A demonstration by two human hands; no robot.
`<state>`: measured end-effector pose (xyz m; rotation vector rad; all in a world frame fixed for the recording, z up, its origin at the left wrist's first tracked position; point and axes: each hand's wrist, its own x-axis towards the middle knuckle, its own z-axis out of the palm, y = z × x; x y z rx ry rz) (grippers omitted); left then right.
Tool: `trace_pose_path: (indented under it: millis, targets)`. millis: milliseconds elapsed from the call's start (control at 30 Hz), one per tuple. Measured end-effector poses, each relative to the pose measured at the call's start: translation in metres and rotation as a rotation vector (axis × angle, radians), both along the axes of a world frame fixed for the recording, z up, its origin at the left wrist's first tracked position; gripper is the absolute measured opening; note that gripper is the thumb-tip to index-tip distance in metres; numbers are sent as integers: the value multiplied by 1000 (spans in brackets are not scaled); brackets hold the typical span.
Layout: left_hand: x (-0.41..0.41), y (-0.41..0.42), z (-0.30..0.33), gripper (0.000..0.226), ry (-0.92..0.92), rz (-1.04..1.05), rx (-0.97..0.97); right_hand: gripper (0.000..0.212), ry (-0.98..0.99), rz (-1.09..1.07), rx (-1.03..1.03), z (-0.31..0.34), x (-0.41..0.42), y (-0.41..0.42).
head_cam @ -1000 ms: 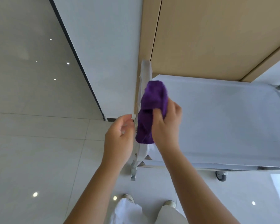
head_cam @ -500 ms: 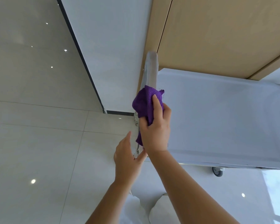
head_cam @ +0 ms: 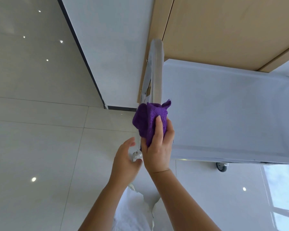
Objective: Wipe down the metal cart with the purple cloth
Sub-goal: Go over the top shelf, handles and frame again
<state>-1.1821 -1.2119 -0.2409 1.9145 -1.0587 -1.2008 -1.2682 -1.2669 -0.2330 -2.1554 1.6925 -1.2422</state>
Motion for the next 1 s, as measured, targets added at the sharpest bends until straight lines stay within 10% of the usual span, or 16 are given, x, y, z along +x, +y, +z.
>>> trace_pose_path:
  millis: [500, 800, 1000]
  targets:
    - [-20, 33, -14, 44, 220, 73, 142, 52, 345, 261, 62, -55, -80, 57]
    - [-46, 35, -5, 44, 211, 14, 70, 54, -428, -475, 532, 8, -80, 41]
    - [-45, 29, 1, 43, 143, -13, -43, 67, 127, -110, 842, 14, -51, 31]
